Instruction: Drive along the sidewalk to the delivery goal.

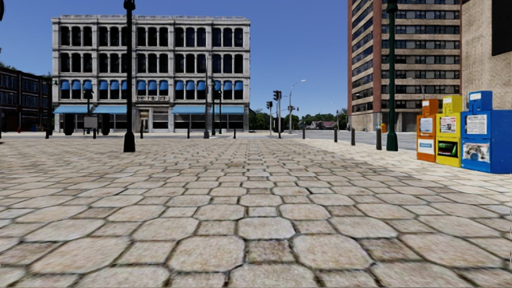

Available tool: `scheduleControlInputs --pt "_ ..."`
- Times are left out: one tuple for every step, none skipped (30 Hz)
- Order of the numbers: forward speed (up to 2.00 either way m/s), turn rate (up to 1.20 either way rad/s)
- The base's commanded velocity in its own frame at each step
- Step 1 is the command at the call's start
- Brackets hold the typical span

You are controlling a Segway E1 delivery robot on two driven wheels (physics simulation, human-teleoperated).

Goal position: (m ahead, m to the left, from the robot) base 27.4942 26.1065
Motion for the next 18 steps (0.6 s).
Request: scheduleControlInputs --pt "2.0 0.0" --pt "2.0 0.0" --pt "2.0 0.0" --pt "2.0 0.0" --pt "2.0 0.0" --pt "2.0 0.0" --pt "2.0 0.0" --pt "2.0 0.0" --pt "2.0 0.0" --pt "2.0 0.0" --pt "2.0 0.0" --pt "2.0 0.0" --pt "2.0 0.0" --pt "2.0 0.0" --pt "2.0 0.0" --pt "2.0 0.0" --pt "2.0 0.0" --pt "2.0 0.0"
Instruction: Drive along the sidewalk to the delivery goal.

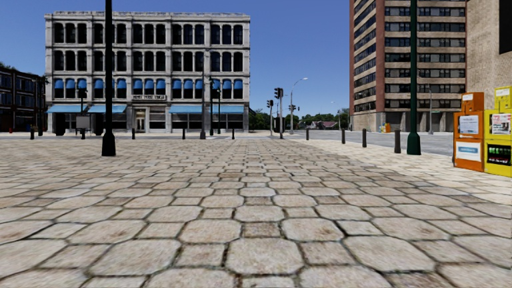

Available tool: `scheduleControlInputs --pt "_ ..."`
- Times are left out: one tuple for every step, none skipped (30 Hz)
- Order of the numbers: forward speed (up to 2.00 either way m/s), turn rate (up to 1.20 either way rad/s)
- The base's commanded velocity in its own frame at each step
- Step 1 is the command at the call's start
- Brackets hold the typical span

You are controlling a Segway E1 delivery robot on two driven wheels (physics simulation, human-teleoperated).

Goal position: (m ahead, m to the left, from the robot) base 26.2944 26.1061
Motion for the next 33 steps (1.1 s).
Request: scheduleControlInputs --pt "2.0 0.0" --pt "2.0 0.0" --pt "2.0 0.0" --pt "2.0 0.0" --pt "2.0 0.0" --pt "2.0 0.0" --pt "2.0 0.0" --pt "2.0 0.0" --pt "2.0 0.0" --pt "2.0 0.0" --pt "2.0 0.0" --pt "2.0 0.0" --pt "2.0 0.0" --pt "2.0 0.0" --pt "2.0 0.0" --pt "2.0 0.0" --pt "2.0 0.0" --pt "2.0 0.0" --pt "2.0 0.0" --pt "2.0 0.0" --pt "2.0 0.0" --pt "2.0 0.0" --pt "2.0 0.0" --pt "2.0 0.0" --pt "2.0 0.0" --pt "2.0 0.0" --pt "2.0 0.0" --pt "2.0 0.0" --pt "2.0 0.0" --pt "2.0 0.0" --pt "2.0 0.0" --pt "2.0 0.0" --pt "2.0 0.0"
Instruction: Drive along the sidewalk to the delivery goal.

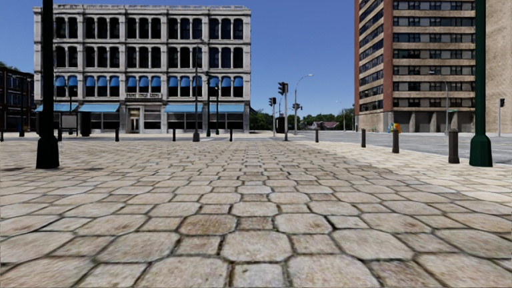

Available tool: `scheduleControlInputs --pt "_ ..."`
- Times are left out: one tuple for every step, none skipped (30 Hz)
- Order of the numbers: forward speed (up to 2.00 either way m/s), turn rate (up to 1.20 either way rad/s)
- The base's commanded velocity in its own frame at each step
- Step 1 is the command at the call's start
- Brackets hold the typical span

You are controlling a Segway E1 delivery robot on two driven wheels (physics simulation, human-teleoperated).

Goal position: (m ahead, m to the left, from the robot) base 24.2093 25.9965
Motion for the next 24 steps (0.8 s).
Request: scheduleControlInputs --pt "2.0 0.0" --pt "2.0 0.0" --pt "2.0 0.0" --pt "2.0 0.0" --pt "2.0 0.0" --pt "2.0 0.0" --pt "2.0 0.0" --pt "2.0 0.0" --pt "2.0 0.0" --pt "2.0 0.0" --pt "2.0 0.0" --pt "2.0 0.0" --pt "2.0 0.0" --pt "2.0 0.0" --pt "2.0 0.0" --pt "2.0 0.0" --pt "2.0 0.0" --pt "2.0 0.0" --pt "2.0 0.0" --pt "2.0 0.0" --pt "2.0 0.0" --pt "2.0 0.0" --pt "2.0 0.0" --pt "2.0 0.0"
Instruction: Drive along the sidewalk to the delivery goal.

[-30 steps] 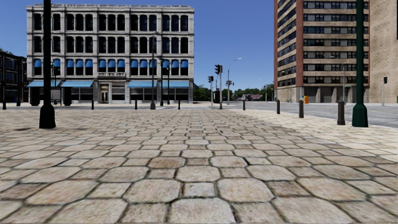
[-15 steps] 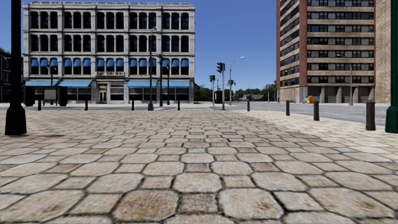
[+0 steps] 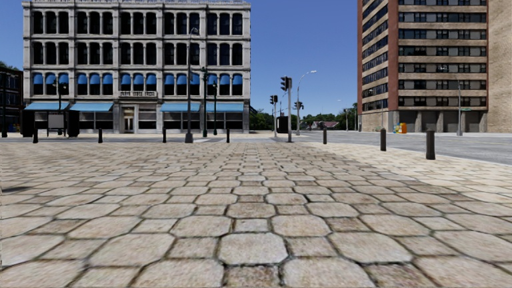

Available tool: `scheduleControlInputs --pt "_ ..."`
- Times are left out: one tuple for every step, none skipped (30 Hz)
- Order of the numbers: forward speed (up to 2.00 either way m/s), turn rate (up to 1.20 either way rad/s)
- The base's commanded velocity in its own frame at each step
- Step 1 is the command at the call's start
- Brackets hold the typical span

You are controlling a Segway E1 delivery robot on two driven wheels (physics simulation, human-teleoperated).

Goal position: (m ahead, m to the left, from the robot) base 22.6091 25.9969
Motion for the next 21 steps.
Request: scheduleControlInputs --pt "2.0 0.0" --pt "2.0 0.0" --pt "2.0 0.0" --pt "2.0 0.0" --pt "2.0 0.0" --pt "2.0 0.0" --pt "2.0 0.0" --pt "2.0 0.0" --pt "2.0 0.0" --pt "2.0 0.0" --pt "2.0 0.0" --pt "2.0 0.0" --pt "2.0 0.0" --pt "2.0 0.0" --pt "2.0 0.0" --pt "2.0 0.0" --pt "2.0 0.0" --pt "2.0 0.0" --pt "2.0 0.0" --pt "2.0 0.0" --pt "2.0 0.0"
